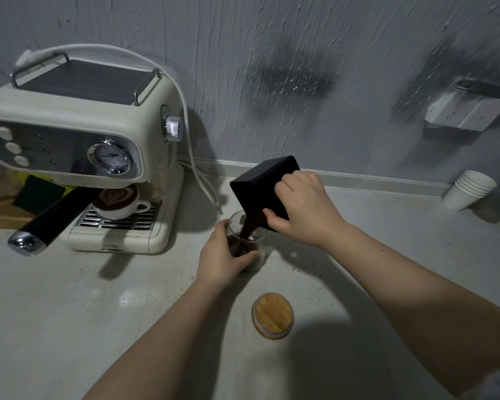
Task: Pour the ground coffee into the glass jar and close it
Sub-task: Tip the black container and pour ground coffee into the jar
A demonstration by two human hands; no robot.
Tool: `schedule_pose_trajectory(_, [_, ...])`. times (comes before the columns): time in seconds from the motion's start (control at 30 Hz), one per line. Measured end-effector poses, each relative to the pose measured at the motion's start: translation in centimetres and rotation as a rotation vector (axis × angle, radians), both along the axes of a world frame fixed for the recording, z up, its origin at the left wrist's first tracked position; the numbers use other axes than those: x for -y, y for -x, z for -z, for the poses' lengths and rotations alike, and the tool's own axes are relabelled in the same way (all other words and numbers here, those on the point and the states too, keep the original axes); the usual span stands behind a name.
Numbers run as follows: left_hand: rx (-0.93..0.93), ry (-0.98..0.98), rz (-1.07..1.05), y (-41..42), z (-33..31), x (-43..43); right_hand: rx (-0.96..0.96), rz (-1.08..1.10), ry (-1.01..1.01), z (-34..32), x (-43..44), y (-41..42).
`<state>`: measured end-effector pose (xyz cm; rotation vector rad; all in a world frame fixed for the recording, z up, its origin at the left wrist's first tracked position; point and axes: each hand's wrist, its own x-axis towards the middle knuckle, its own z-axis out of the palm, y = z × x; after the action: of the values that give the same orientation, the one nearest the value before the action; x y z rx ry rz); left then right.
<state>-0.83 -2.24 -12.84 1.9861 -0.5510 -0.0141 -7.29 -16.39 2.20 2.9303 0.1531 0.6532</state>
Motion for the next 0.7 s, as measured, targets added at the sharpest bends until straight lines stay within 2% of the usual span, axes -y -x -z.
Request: schedule_pose_trajectory(0.7, [-0.016, 0.013, 0.021, -0.08, 0.08, 0.04, -0.003, -0.038, 0.052, -0.35, -0.44, 0.27])
